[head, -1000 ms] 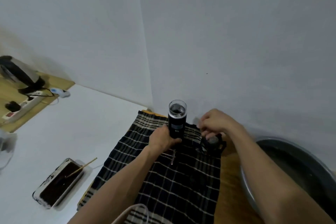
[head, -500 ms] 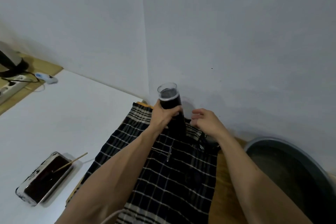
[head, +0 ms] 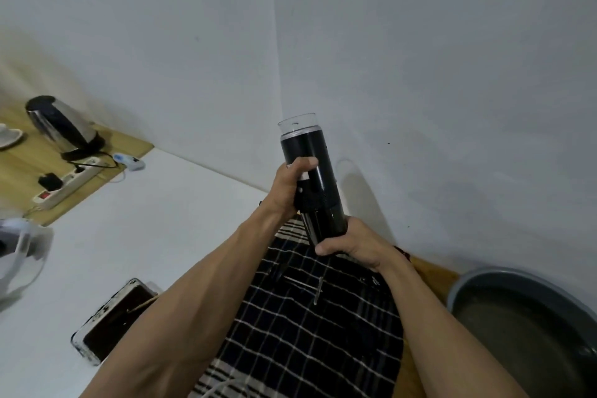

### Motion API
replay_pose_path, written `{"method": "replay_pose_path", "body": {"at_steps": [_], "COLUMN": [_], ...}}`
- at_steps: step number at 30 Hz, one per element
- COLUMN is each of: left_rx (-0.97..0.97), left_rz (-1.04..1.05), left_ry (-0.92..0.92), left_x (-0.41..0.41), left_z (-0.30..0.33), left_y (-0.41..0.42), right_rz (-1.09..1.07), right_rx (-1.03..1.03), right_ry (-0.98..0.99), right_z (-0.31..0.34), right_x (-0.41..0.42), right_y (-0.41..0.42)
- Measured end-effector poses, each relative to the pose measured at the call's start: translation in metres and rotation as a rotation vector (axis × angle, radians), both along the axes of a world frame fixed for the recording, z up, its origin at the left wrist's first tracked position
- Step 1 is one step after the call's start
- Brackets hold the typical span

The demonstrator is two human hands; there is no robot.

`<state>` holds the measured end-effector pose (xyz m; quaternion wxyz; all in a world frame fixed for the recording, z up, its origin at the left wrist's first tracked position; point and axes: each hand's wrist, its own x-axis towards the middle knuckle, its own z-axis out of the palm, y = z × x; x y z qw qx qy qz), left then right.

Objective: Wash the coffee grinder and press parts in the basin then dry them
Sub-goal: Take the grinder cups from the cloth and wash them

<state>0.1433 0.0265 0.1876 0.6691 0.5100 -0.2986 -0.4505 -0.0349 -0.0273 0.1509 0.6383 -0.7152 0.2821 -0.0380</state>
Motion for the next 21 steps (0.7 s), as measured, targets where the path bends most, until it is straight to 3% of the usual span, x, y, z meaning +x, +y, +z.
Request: {"method": "replay_pose_path", "body": {"at_steps": [4, 9, 12, 21], "left_rx": [0.038, 0.029, 0.118, 0.367], "left_rz": [0.022, 0.112, 0.097, 0.038], "left_ry": [-0.090, -0.194, -0.308, -0.453], "left_x": [-0.006, 0.002, 0.010, -0.013], "left_z": [0.001, 0.011, 0.008, -0.086], "left_y": [-0.001, -0.006, -0.008, 0.007], "right_rz": [0.013, -0.103, -0.165, -0.261], "right_rx": [-0.009, -0.026, -0.059, -0.092], "right_ry": [0.031, 0.090, 0.107, 0.059], "right_z": [-0.001, -0.020, -0.025, -0.021], "right_x": [-0.008, -0.028, -0.041, -0.070], "right_y": [0.001, 0.004, 0.001, -0.008]}}
